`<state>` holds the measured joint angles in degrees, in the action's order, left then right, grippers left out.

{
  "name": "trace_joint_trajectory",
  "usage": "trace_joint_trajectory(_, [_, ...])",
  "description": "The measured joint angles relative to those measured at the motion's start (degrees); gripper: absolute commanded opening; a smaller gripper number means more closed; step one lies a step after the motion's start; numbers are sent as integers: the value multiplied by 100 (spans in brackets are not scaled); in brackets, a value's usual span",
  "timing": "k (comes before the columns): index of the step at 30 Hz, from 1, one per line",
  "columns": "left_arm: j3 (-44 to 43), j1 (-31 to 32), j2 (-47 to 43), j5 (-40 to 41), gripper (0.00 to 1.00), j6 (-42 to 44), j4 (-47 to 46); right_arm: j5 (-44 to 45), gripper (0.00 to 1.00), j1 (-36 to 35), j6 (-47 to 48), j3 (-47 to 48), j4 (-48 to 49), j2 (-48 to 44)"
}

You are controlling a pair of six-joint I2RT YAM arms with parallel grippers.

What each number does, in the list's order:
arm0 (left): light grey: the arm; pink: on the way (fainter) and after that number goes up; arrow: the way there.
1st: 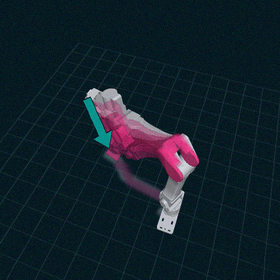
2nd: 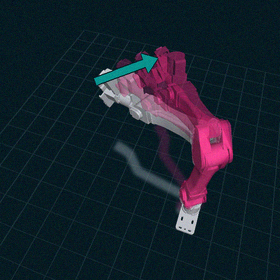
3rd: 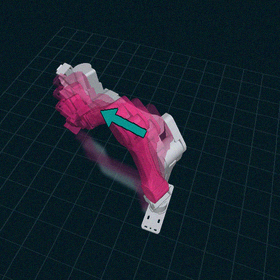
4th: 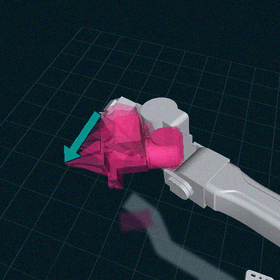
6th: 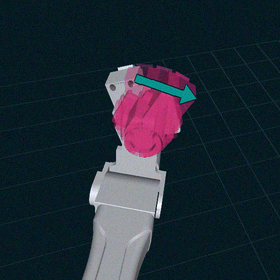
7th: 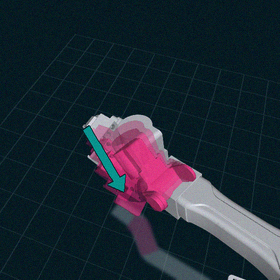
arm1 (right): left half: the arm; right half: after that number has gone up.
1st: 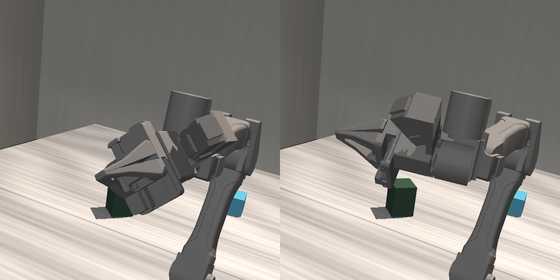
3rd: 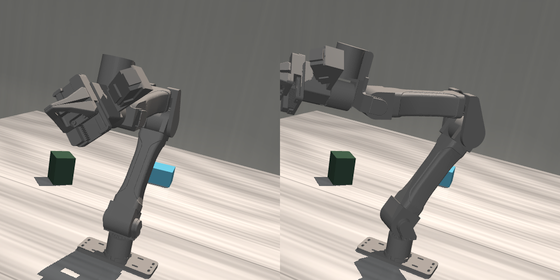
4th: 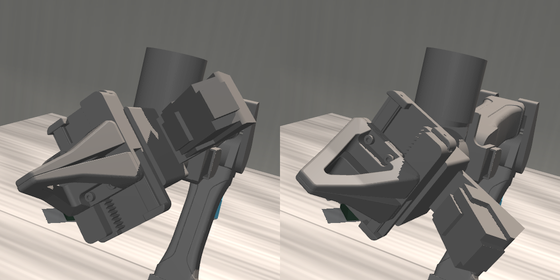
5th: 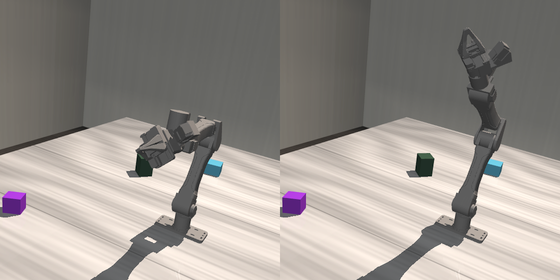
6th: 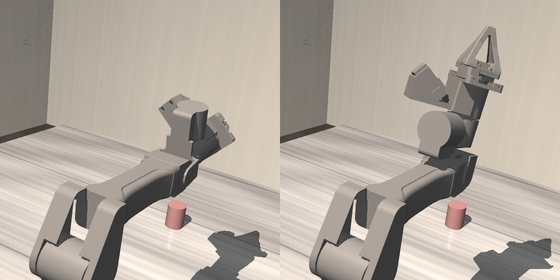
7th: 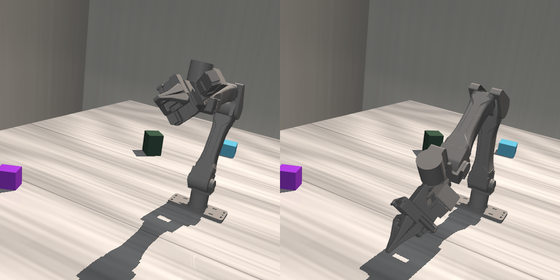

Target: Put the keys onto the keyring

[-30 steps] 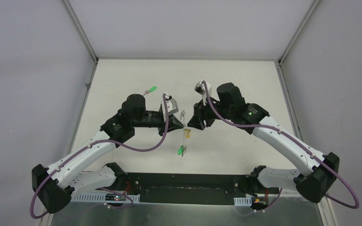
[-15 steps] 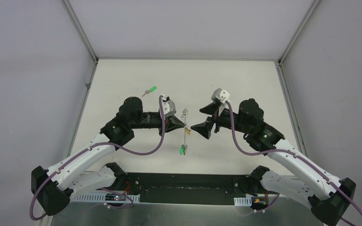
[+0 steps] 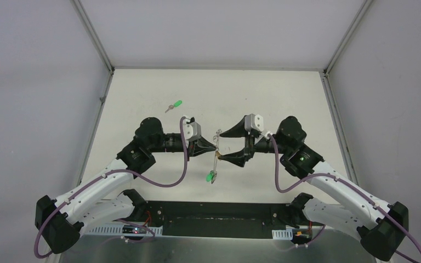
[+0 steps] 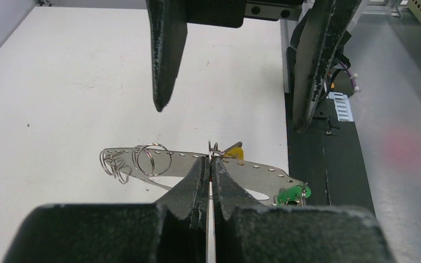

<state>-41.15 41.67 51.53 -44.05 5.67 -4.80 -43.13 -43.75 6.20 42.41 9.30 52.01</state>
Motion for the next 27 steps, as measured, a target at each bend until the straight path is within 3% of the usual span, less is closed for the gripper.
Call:
trace_joint_trajectory(10, [76,2,0,-107,0,-46,-133,-588,43,0,450,-55,-105,175])
trace_joint_trajectory(22, [81,0,-2,-131,0,-61,-170,-522,42,0,787,-44,-365,396])
trace_joint_trajectory(27, [81,0,0,-131,0,-66,-168,-490,25,0,780,63,-369,509])
